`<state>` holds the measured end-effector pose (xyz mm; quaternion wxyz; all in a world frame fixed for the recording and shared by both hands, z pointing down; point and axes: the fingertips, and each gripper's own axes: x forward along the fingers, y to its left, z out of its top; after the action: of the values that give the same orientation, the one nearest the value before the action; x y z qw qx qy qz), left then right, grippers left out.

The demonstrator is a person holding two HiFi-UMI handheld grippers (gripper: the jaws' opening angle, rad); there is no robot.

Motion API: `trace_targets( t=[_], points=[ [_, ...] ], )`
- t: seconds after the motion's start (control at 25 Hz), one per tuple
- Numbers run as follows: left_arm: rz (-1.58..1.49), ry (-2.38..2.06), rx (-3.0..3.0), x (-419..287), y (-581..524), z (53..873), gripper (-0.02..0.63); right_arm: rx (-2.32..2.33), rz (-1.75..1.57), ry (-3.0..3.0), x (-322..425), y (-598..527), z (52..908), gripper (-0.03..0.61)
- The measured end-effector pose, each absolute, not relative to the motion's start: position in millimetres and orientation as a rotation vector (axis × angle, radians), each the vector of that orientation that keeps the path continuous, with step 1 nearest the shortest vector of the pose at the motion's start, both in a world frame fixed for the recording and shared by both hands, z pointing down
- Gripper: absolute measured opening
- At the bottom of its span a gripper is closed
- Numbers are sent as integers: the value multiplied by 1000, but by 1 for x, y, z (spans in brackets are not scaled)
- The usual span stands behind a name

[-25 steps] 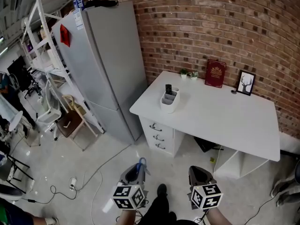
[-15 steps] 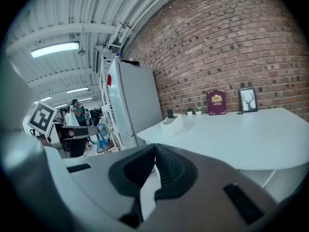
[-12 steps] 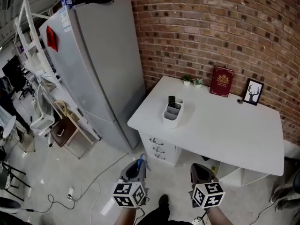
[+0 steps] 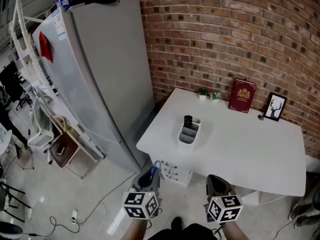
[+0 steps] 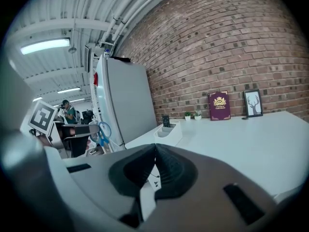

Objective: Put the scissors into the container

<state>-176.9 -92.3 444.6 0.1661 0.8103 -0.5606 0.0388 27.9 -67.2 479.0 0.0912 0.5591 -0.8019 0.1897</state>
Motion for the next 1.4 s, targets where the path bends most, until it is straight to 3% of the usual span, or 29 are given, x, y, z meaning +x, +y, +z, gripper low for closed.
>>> trace_targets(
  t=[1.4],
  points=[
    [61, -1562, 2380, -124, -293, 418, 41, 1652, 660, -2354, 64, -237, 504, 0]
  ],
)
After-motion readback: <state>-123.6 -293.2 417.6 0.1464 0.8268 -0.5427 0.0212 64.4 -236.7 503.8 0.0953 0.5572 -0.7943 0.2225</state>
